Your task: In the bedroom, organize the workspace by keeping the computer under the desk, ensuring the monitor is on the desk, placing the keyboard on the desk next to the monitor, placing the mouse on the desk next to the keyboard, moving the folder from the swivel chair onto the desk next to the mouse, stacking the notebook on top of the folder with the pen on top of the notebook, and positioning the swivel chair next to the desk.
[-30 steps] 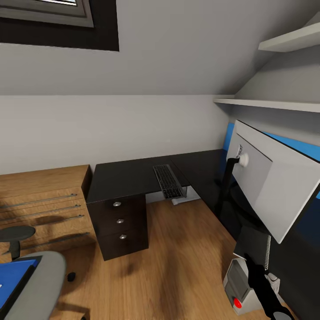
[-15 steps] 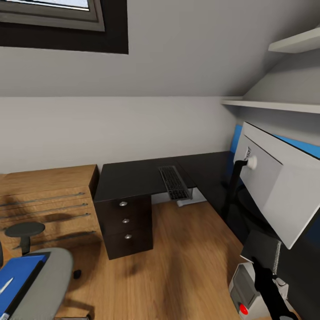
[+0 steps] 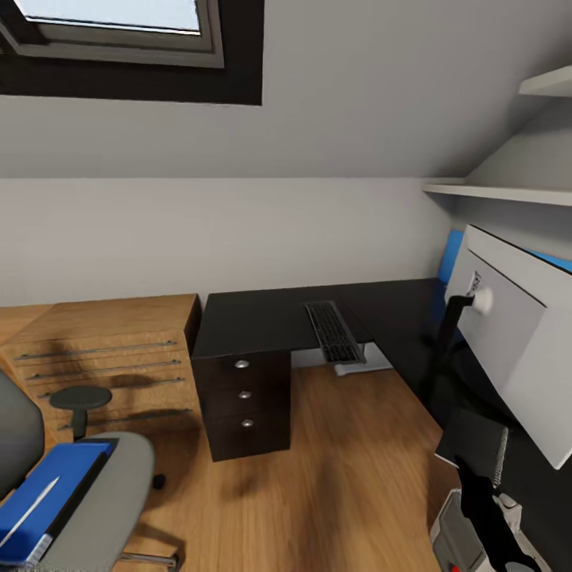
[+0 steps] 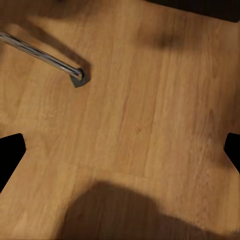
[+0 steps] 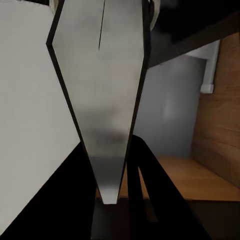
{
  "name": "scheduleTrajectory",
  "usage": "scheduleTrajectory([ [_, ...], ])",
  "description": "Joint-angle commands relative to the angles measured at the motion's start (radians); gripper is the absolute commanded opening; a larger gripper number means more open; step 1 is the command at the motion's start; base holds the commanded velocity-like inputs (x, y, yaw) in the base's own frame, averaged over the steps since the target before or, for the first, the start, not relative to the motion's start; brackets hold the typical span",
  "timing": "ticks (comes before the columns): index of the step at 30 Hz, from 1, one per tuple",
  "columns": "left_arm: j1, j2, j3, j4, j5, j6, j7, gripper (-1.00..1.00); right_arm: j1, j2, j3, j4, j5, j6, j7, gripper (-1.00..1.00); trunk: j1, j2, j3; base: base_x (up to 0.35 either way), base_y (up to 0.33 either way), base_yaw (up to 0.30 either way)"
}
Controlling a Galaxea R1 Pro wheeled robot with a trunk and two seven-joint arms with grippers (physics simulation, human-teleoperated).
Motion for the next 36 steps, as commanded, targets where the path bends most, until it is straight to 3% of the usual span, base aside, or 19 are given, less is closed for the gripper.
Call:
scheduleTrajectory([
  [1,-0.001,0.000,0.008,0.001,-0.005,-0.003,0.002,1.00,-0.001,0.000,-0.003,0.001,-0.012,0.011,0.007,-1.00,0.000,-0.001,0.000,0.000,0.000,0.191],
  [36,-0.001,0.000,0.008,0.001,-0.005,-0.003,0.002,1.00,-0.001,0.000,-0.003,0.001,-0.011,0.011,0.007,-1.00,0.000,-0.001,0.035,0.000,0.000,0.186],
])
